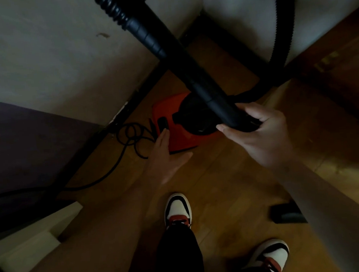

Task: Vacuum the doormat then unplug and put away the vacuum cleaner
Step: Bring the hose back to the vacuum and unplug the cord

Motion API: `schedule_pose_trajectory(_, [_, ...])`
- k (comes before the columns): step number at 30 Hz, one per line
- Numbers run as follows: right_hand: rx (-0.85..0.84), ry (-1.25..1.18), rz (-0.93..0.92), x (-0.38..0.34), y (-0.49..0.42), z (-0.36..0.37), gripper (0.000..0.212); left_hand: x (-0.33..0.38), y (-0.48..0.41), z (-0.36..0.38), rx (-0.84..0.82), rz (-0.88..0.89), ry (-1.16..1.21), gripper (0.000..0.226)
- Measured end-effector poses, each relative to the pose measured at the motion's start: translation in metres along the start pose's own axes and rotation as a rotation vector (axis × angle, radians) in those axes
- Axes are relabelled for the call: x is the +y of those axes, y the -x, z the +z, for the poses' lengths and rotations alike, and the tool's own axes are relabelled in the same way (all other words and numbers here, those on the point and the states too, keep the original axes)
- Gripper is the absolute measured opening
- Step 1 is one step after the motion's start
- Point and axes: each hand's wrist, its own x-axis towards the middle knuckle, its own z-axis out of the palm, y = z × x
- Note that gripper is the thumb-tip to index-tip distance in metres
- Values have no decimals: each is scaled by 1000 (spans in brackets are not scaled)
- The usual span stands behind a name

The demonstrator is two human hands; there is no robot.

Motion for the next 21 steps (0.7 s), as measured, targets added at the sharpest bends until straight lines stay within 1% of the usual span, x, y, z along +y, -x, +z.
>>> schedule_pose_trajectory(2, [-1, 19, -37, -5, 2, 0, 29, 9, 18, -6, 25, 1, 48, 114])
schedule_pose_trajectory(7, [-14, 16, -84, -19, 9, 1, 27, 31, 67, -19, 131, 65, 107, 79])
schedule_pose_trajectory(8, [-13, 15, -94, -22, 11, 0, 26, 35, 78, -21, 148, 64, 112, 78])
schedule_pose_trajectory(10, [-8, 4, -115, -26, 16, 0, 25, 37, 101, -25, 188, 50, 129, 83])
schedule_pose_trajectory(13, [-7, -33, -149, -35, 22, -1, 31, 32, 132, -29, 260, 46, 140, 87])
schedule_pose_trajectory(17, [-19, -126, -190, -50, 28, 4, 28, 32, 172, -34, 361, 43, 104, 77])
schedule_pose_trajectory(21, [-38, -208, -170, -78, 34, 4, 31, 46, 215, -37, 454, 74, 106, 62])
